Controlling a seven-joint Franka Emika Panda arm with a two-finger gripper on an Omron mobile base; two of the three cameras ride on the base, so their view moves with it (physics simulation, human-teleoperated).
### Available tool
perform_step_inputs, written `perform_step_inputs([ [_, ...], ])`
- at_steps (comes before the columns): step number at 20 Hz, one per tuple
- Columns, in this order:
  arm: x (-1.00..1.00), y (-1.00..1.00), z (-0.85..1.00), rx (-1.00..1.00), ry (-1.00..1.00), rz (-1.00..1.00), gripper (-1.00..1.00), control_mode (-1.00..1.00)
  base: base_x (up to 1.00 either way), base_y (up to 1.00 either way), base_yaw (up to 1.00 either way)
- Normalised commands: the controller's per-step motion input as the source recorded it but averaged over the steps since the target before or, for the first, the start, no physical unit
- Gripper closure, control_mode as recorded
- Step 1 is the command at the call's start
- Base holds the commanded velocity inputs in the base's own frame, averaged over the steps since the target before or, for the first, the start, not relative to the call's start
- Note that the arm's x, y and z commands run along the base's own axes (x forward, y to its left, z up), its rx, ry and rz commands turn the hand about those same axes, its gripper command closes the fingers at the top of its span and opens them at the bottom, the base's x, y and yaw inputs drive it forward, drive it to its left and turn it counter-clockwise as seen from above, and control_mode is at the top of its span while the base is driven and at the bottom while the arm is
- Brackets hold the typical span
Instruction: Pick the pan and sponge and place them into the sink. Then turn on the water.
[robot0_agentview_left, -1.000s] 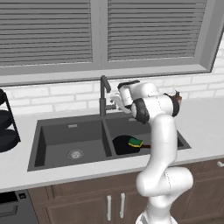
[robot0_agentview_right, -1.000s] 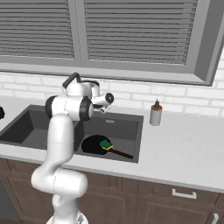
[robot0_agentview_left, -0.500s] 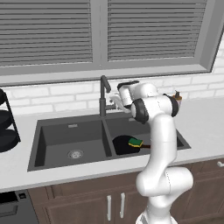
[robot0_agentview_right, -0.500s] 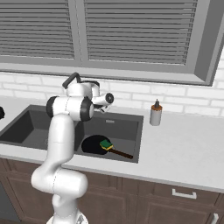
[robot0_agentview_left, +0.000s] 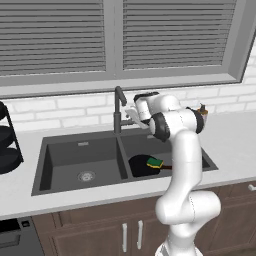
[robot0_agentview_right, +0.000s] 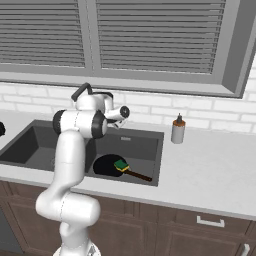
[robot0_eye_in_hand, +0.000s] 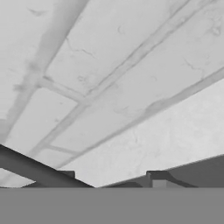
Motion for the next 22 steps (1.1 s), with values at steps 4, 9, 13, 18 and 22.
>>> perform_step_inputs([
  [4,0.00,0.00,-0.03,0.12,0.00,-0.09,1.00,-1.00,0.00,0.00,0.00],
  [9,0.05,0.00,-0.04,0.19,0.00,-0.24,1.00,-1.00,0.00,0.00,0.00],
  [13,0.06,0.00,-0.12,0.27,0.01,-0.22,1.00,-1.00,0.00,0.00,0.00],
  [18,0.19,-0.01,-0.25,0.32,0.03,-0.15,1.00,-1.00,0.00,0.00,0.00],
  [22,0.13,-0.04,-0.24,0.25,0.06,-0.06,1.00,-1.00,0.00,0.00,0.00],
])
